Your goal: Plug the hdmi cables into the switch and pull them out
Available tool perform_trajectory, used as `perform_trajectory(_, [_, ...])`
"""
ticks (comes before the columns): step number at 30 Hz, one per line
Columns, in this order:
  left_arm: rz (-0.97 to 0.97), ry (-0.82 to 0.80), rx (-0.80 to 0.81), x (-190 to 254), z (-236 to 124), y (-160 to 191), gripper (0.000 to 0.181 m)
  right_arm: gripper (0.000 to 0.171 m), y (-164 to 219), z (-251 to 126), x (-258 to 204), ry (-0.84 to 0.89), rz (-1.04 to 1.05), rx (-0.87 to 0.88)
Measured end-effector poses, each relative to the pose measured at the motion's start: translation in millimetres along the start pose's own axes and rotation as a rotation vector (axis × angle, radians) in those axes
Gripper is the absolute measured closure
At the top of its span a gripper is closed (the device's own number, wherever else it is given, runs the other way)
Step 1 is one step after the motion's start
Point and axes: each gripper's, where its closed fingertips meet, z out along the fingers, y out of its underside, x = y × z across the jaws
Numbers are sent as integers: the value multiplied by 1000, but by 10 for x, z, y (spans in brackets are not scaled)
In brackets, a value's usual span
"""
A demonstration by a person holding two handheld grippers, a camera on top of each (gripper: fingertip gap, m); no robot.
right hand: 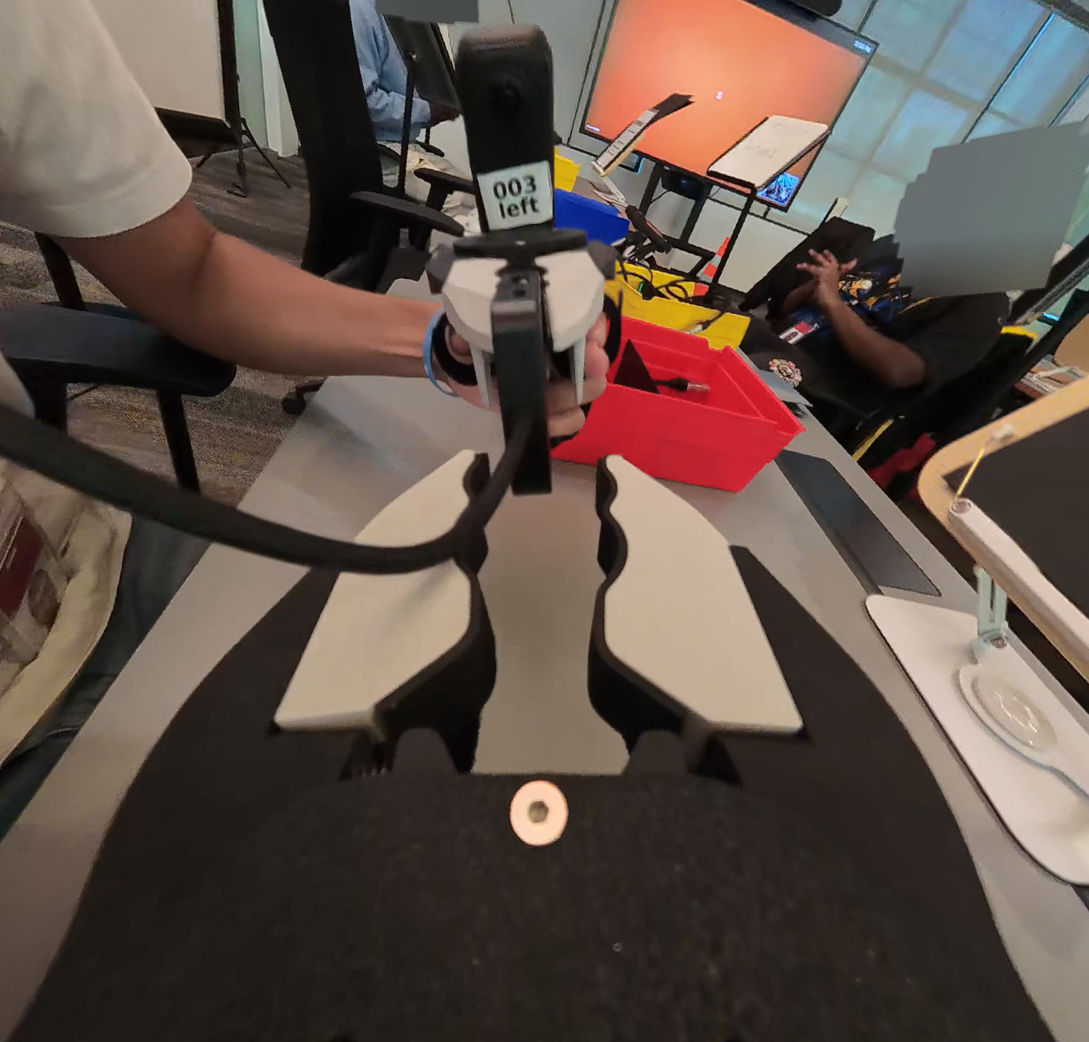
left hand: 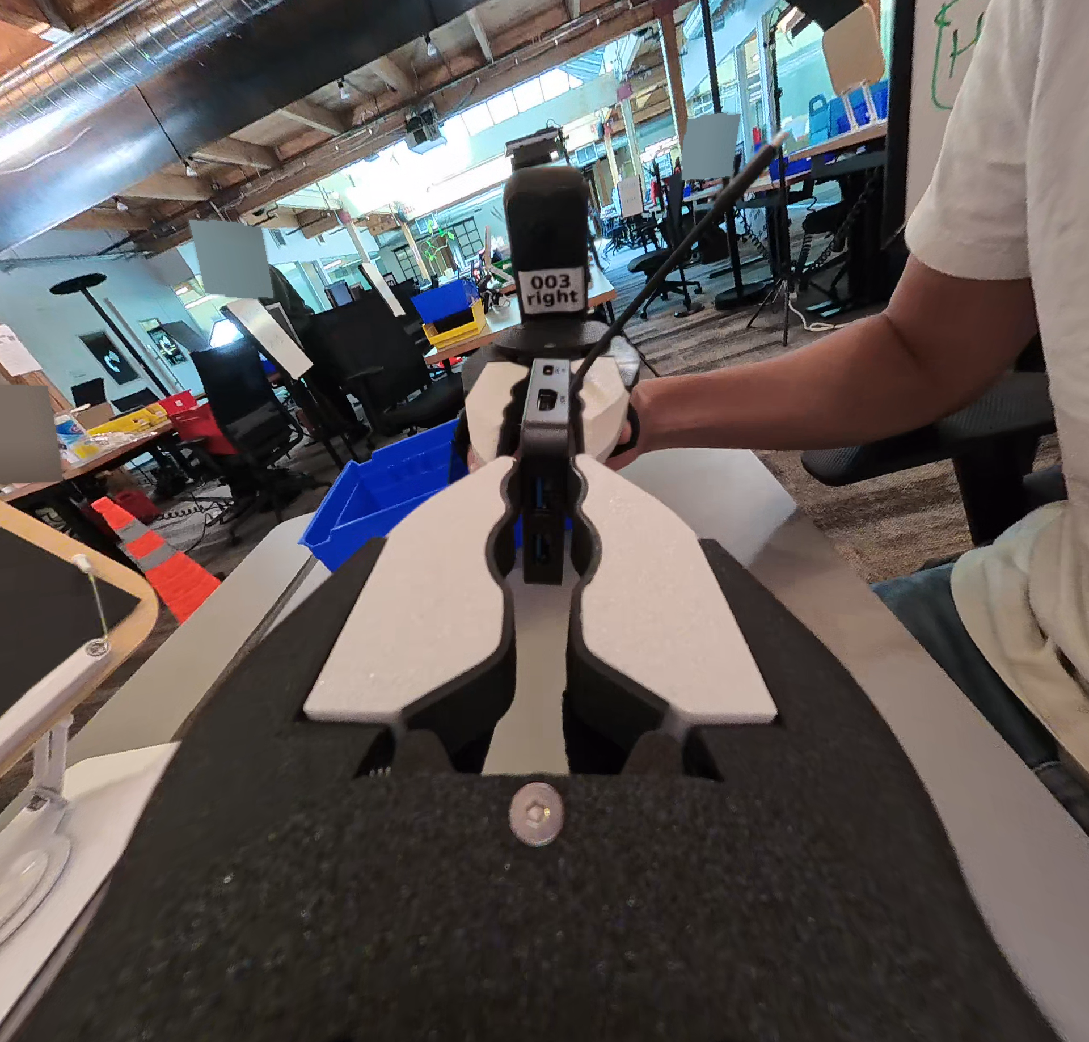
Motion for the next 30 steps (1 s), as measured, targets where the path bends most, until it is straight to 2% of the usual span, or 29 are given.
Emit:
perform_trajectory(7, [-7, 14, -82, 33, 66, 249, 168, 155, -88, 122, -86, 18, -79, 6])
perform_trajectory(14, [42, 7, -157, 34, 68, 330, 168, 156, 124, 166, -62, 57, -173, -137])
perform_trajectory(20, [-8, -109, -191, -122, 2, 411, 163, 156, 155, 193, 75, 162, -276, -200])
perform_trajectory(22, [-21, -184, -240, -193, -99, 498, 156, 156, 181, 147, 164, 214, -287, -218])
perform_trajectory(25, [-155, -309, -284, -196, -294, 612, 142, 156, 227, 56, 304, 282, -307, -257])
perform_trajectory(28, [-408, -371, -240, 71, -393, 684, 131, 156, 331, 13, 420, 336, -347, -323])
perform_trajectory(30, [-498, -421, -230, 288, -446, 781, 129, 156, 404, 12, 479, 372, -382, -364])
